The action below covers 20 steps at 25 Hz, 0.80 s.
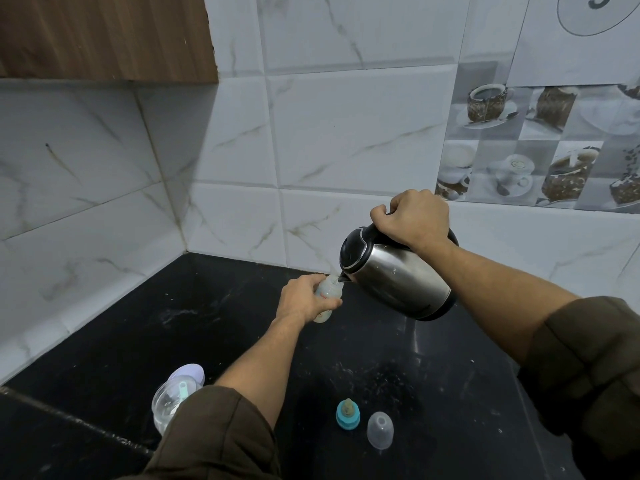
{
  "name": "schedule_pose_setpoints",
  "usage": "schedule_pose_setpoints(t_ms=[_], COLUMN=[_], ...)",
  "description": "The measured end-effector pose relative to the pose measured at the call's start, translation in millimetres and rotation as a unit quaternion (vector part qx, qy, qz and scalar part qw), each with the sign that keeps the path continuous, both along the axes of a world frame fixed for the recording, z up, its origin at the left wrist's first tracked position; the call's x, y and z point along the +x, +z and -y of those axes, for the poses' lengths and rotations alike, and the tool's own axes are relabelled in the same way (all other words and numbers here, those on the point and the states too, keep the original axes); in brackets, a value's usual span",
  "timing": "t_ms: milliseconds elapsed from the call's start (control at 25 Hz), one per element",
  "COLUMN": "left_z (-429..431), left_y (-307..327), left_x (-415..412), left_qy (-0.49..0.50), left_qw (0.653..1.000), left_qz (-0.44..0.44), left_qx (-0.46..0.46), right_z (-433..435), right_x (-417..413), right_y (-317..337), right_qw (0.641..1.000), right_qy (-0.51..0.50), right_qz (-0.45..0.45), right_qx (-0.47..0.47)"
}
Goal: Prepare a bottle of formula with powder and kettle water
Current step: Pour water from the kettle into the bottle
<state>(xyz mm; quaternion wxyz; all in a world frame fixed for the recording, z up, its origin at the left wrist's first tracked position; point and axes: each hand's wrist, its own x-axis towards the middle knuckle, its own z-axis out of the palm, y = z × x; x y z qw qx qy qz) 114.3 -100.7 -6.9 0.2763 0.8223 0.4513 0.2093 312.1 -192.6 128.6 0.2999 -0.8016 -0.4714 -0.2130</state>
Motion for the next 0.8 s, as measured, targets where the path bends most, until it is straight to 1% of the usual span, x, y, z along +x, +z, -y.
schedule_pose_setpoints(t_ms=[800], left_z=[-5.2], left_y=[-2.6], left_x=[1.9], left_qy=[-0.007], left_qw=[1.000], left_qz=[-0.004], left_qx=[0.003], right_z=[-1.9], right_x=[-1.0], right_y=[1.0], right_qw=[1.000], right_qy=[-0.008], right_qz=[0.002], right_qx=[-0.001])
